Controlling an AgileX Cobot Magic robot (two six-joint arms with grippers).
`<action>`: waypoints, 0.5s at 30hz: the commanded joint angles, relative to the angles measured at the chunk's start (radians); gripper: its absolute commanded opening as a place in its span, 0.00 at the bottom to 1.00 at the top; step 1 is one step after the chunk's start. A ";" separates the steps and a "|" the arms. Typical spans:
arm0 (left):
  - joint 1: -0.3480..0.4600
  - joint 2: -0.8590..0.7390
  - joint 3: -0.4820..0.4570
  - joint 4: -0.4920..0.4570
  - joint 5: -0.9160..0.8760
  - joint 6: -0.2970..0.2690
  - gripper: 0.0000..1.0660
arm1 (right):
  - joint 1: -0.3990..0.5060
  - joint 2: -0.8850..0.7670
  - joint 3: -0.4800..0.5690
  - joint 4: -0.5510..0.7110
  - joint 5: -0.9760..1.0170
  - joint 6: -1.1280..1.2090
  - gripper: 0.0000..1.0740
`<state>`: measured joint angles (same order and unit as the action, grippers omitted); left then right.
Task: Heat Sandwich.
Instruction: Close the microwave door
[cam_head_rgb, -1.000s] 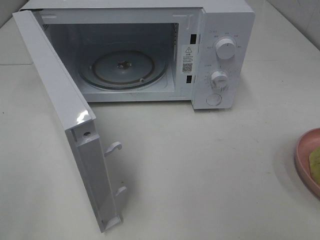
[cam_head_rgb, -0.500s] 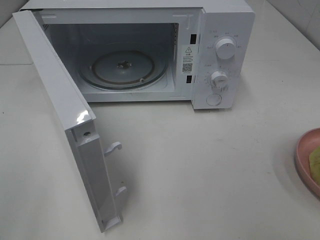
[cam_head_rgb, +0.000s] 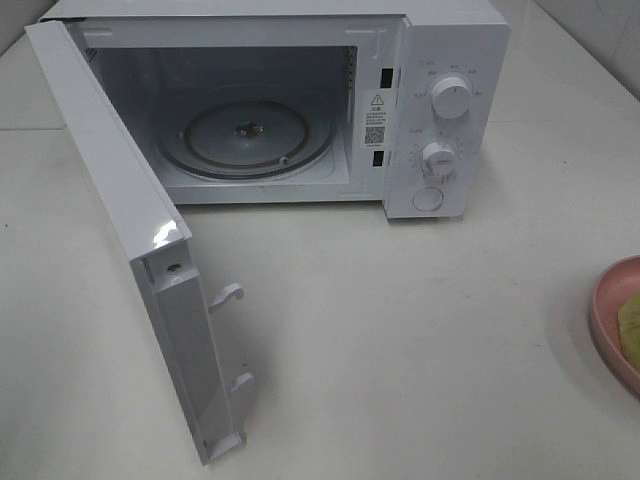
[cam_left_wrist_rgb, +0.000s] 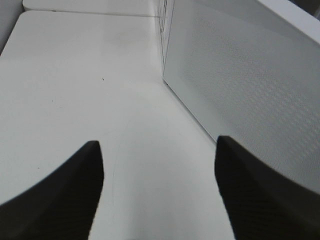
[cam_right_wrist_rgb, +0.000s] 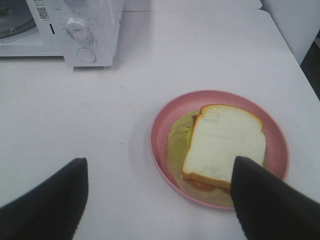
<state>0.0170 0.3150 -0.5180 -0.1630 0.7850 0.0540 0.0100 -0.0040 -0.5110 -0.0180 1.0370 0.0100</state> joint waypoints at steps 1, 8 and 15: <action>0.004 0.053 0.030 -0.012 -0.125 0.001 0.44 | -0.006 -0.028 0.004 0.000 -0.010 -0.001 0.70; 0.004 0.203 0.079 -0.014 -0.307 0.001 0.17 | -0.006 -0.028 0.004 0.000 -0.010 -0.001 0.70; 0.004 0.393 0.112 -0.011 -0.523 0.040 0.00 | -0.006 -0.028 0.004 0.000 -0.010 -0.001 0.70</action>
<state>0.0170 0.6710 -0.4160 -0.1670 0.3390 0.0710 0.0100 -0.0040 -0.5110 -0.0180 1.0370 0.0100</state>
